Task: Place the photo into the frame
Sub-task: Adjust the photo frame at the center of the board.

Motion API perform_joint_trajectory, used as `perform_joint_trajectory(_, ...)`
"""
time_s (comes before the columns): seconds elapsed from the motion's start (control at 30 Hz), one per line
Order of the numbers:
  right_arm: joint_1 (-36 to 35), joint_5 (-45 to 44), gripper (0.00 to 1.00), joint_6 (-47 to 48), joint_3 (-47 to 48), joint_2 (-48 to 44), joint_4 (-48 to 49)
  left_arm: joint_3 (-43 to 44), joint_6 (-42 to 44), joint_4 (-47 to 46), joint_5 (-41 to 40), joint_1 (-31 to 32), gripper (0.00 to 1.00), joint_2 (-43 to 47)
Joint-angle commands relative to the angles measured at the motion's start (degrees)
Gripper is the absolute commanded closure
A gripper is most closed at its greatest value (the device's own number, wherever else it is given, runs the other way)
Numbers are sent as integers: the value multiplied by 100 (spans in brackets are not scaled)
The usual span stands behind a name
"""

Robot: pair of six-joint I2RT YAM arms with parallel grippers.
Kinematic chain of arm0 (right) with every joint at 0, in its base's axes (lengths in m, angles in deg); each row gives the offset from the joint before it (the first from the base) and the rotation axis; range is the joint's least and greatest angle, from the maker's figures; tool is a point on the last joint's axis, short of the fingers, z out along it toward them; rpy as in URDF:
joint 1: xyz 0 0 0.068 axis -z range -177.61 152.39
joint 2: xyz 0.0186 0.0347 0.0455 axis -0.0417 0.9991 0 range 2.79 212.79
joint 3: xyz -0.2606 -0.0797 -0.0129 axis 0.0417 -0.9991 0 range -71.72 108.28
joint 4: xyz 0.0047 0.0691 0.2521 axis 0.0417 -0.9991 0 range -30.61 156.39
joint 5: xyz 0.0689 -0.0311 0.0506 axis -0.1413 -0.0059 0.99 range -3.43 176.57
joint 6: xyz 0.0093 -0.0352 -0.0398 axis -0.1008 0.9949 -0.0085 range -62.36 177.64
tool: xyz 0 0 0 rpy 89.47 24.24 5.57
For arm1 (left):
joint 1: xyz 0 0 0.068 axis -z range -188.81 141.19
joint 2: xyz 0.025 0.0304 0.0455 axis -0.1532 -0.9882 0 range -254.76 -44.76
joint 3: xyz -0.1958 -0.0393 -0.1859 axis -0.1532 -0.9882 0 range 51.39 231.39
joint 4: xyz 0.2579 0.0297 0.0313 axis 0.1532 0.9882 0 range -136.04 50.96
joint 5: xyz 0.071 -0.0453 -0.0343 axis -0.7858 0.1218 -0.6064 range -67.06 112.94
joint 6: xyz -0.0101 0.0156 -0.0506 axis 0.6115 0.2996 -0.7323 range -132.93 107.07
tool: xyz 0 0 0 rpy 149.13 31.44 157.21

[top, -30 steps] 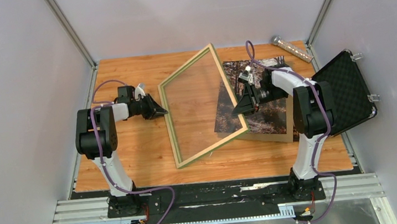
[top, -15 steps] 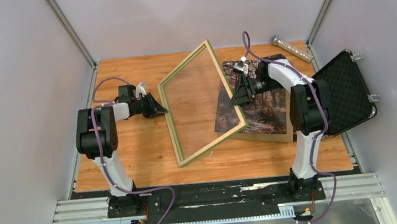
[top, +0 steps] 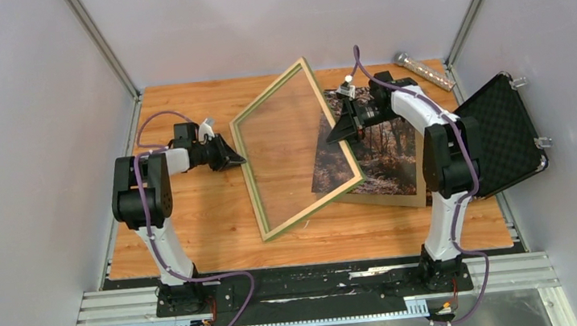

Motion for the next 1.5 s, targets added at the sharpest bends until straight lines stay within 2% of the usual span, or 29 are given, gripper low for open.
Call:
perform_joint_trajectory(0.0, -17, 273, 73, -652, 32, -544, 1100, 7, 461, 144, -374, 87, 100, -278)
perform_joint_trajectory(0.1, -19, 445, 77, -652, -69, -572, 1096, 11, 453, 138, -365, 88, 100, -272)
perform_joint_trajectory(0.17, -17, 422, 75, -653, -113, -613, 1096, 11, 440, 143, -363, 83, 100, -244)
perform_joint_trajectory(0.5, -12, -346, 49, -652, -121, -810, 1092, 22, 455, 237, -425, 84, 100, -134)
perform_joint_trajectory(0.6, -3, -851, 45, -652, -114, -862, 1081, 24, 479, 293, -484, 83, 100, -68)
perform_joint_trajectory(1.27, -145, -3052, 38, -556, -569, -677, 1381, 275, 917, 1082, -965, -7, 100, 248)
perform_joint_trajectory(1.47, -381, -3224, 37, -573, -719, -574, 1507, 460, 1185, 1509, -1266, -85, 100, 307)
